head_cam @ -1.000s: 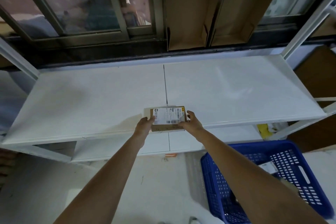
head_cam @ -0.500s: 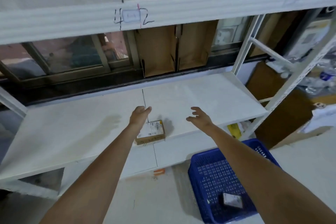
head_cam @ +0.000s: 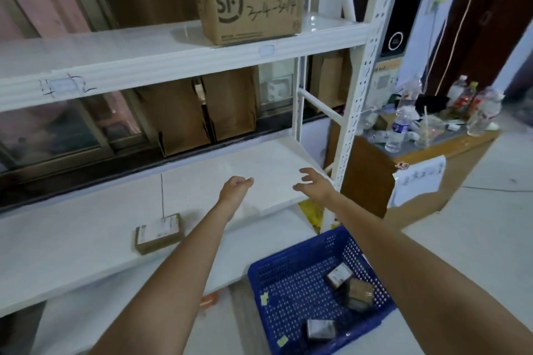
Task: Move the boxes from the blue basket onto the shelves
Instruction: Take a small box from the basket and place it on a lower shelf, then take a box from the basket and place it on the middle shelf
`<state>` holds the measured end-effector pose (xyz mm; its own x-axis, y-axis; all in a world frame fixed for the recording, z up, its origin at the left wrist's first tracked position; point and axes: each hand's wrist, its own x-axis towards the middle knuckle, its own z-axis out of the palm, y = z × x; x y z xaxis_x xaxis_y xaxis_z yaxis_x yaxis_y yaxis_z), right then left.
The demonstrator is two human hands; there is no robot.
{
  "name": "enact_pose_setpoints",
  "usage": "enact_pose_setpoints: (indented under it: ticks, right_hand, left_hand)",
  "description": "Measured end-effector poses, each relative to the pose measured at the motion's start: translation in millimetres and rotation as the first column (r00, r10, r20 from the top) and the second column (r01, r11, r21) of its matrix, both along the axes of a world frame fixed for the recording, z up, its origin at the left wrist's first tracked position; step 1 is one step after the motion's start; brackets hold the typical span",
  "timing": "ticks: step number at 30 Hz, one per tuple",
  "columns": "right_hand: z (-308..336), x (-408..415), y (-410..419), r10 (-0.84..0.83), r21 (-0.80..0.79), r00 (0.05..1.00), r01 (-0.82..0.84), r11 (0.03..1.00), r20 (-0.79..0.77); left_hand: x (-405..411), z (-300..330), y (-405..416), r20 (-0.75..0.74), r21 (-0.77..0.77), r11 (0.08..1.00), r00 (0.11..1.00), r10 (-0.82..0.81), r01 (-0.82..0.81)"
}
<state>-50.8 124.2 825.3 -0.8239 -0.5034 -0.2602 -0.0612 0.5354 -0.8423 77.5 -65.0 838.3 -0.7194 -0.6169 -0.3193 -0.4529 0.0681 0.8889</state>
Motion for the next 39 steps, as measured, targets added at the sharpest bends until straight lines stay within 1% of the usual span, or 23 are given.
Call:
enact_pose_setpoints:
  ticks: [6,9,12,15,21,24,28,31,35,39]
  right_hand:
    - [-3.3,-44.5,133.3,0.023,0.061,1.000,-0.023,0.998,0.006]
    - [-7.2,-63.4,174.2,0.002,0.078,1.000,-0.004,0.997,0.026]
    - [-15.6,-83.3,197.6,-0.019,0.088,0.999,0.015,0.996,0.045]
    - [-30.4,-103.7,204.8,0.002,0.098,0.998,-0.009,0.995,0.066]
    - [-69.3,-144.2,195.2,0.127,0.220,0.987,-0.145,0.965,0.094]
    - [-87.4,-167.3,184.3,0.134,0.246,0.983,-0.162,0.956,0.129]
    - [-113.3,-194.6,168.4,0.140,0.227,0.975,-0.177,0.958,0.170]
    - [-135.2,-209.0,158.0,0.166,0.269,0.955,-0.232,0.935,0.247]
    - [-166.3,-219.0,155.6,0.227,0.320,0.934,-0.312,0.895,0.276]
    - [-203.1,-230.4,162.5,0.305,0.351,0.898,-0.410,0.842,0.317]
  left_hand:
    - [-41.7,-12.9,131.1,0.024,0.022,0.999,0.999,-0.031,0.030]
    - [-55.2,-19.2,171.7,0.048,0.039,0.998,0.997,-0.055,0.053]
    - [-73.8,-26.1,191.8,0.085,0.032,0.997,0.994,-0.069,0.067]
    - [-95.7,-36.8,197.8,0.115,0.036,0.996,0.990,-0.081,0.078]
    - [-148.9,-70.9,190.6,0.154,0.088,0.991,0.982,-0.109,0.096]
    - [-169.4,-91.0,184.8,0.193,0.148,0.984,0.973,-0.124,0.096]
    - [-185.9,-114.2,174.6,0.281,0.190,0.978,0.949,-0.139,0.087]
    - [-192.8,-135.3,166.2,0.318,0.214,0.976,0.941,-0.112,0.043]
    - [-196.9,-168.3,169.6,0.387,0.252,0.968,0.917,-0.098,-0.003]
    - [-207.7,-199.7,186.9,0.408,0.291,0.950,0.913,-0.020,-0.109]
